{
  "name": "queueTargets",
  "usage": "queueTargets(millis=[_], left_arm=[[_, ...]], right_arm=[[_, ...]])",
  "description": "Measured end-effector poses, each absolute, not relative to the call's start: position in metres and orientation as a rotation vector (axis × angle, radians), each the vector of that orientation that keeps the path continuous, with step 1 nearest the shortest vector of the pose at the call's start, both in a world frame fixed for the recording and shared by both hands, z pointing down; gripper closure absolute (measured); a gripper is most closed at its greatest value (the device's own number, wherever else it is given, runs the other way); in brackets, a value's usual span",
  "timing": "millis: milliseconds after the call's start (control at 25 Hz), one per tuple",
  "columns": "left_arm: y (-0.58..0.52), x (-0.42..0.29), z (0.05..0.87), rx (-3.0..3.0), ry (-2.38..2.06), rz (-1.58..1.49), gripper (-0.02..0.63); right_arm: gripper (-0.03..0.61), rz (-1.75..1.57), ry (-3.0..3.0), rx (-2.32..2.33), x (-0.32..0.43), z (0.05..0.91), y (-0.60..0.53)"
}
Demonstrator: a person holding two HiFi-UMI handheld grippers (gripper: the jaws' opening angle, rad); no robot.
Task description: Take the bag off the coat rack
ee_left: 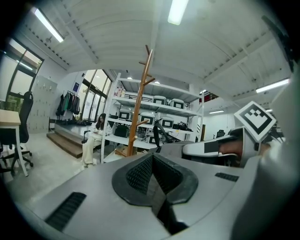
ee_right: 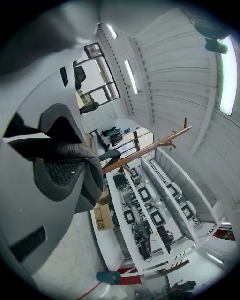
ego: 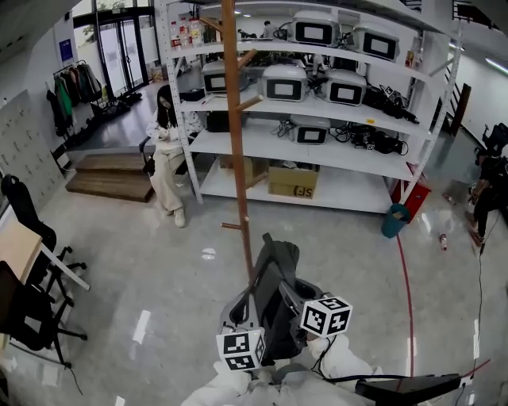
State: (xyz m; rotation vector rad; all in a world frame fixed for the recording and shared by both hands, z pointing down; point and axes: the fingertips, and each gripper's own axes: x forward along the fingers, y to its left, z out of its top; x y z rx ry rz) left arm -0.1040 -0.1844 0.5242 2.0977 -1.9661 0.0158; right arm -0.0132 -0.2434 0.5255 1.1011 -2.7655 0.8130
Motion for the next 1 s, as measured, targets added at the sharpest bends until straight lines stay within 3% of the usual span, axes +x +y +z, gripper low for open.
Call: queueTargets(millis=[1000], left_arm=[[-0.189,-0.073,0.518,2.093,-1.935,-0.024,0.626]], right_arm=[[0.483,0.816,-2.765,1.043,0.001,0.53,-0.225]])
